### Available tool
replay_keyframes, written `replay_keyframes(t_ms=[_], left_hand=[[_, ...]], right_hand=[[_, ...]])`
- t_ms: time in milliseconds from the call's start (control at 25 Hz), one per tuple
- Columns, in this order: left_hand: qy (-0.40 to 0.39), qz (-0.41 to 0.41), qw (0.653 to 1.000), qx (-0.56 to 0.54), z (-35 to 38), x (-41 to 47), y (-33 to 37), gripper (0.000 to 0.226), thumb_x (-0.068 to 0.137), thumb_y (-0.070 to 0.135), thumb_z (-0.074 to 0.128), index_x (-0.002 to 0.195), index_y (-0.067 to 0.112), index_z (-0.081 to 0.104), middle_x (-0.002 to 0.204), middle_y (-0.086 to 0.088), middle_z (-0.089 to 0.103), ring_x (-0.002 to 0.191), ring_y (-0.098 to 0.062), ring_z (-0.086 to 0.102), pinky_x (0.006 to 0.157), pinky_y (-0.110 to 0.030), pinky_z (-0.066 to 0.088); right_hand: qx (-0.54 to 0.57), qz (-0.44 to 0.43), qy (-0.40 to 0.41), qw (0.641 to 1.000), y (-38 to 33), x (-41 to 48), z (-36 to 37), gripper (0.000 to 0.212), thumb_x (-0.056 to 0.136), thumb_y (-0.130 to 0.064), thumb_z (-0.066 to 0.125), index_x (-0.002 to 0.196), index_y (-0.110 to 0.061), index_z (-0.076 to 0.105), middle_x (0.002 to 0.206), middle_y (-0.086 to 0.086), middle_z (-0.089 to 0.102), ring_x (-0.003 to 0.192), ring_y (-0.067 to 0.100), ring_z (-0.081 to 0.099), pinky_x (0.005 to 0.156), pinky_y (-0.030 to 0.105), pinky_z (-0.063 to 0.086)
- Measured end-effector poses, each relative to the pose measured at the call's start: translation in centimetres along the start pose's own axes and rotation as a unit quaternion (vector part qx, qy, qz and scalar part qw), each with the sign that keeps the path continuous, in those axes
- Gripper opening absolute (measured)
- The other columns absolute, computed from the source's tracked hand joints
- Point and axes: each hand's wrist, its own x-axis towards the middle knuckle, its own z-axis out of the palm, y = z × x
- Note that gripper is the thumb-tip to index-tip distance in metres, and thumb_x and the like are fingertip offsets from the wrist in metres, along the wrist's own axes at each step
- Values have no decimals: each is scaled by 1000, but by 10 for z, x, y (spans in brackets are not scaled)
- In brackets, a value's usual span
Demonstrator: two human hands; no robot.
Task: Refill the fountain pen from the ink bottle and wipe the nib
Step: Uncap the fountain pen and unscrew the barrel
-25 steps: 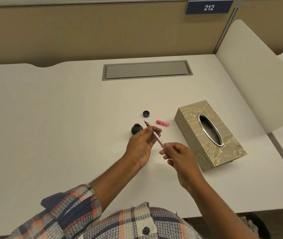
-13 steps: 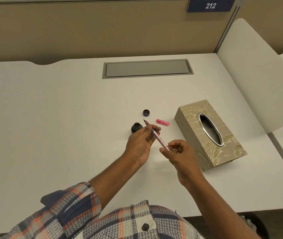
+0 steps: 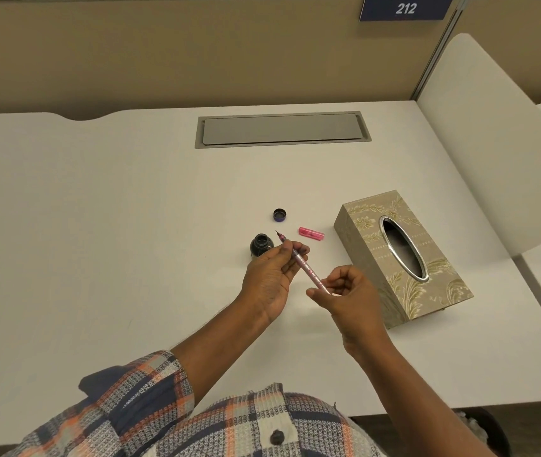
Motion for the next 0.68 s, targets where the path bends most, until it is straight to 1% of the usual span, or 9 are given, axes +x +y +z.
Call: replay_keyframes(t_ms=[120,200,240,280,360,400,480,600,680], left_hand=[[5,-3,1000,-7,0,2,1,17,93,9,51,91,-2,64,84,-14,69,96,-29,67,97,-39,49],[7,1,1000,-18,0,3,3,17,93,9,51,91,-2,64,82,-13,70,94,-28,67,97,-39,49],[8,2,1000,-20,-1,4,3,17,93,9,51,91,-2,63,81,-13,70,93,-27,67,97,-39,50],[9,3,1000,-21,-1,4,3,17,93,9,51,91,-3,63,81,-13,69,93,-27,67,96,-38,50],[11,2,1000,-25,-1,3,3,17,93,9,51,94,-3,62,83,-14,68,93,-27,67,95,-37,51],[12,1,1000,-29,-1,2,3,17,93,9,51,95,-4,61,84,-14,68,94,-28,66,94,-37,52],[15,0,999,-34,0,2,4,16,93,9,51,95,-3,61,85,-15,68,93,-27,67,94,-37,52],[18,-4,999,-38,0,3,4,17,93,10,52,96,-2,62,84,-14,71,89,-25,70,94,-37,52],[19,-3,999,-39,-1,4,4,18,93,11,52,99,-3,61,82,-12,72,87,-23,70,94,-37,52]], right_hand=[[-26,12,-29,999,3,-1,1,28,81,-22,75,103,-19,58,90,1,63,83,14,60,67,26,50],[-1,56,-63,996,2,0,0,22,94,-35,55,107,-18,61,91,3,70,80,15,64,68,27,50],[11,69,-73,995,2,0,-1,26,98,-34,48,104,-15,65,87,5,72,75,15,64,67,27,48],[8,70,-73,995,2,0,0,26,98,-30,48,99,-14,68,83,5,73,71,14,63,65,26,47],[-3,42,-48,998,2,0,-1,7,90,-18,63,90,-15,70,81,5,72,72,15,61,61,23,46],[6,32,-33,999,3,0,-1,7,83,-11,72,87,-16,69,82,4,69,73,15,60,60,22,47],[31,27,-16,999,4,0,-3,27,71,-4,81,88,-17,64,85,4,63,75,15,58,62,24,48],[14,47,-36,998,5,0,-3,32,77,-21,78,104,-17,61,91,3,63,81,16,59,65,27,48],[8,53,-68,996,6,0,-2,21,85,-25,70,104,-16,65,90,4,68,78,17,60,66,28,48]])
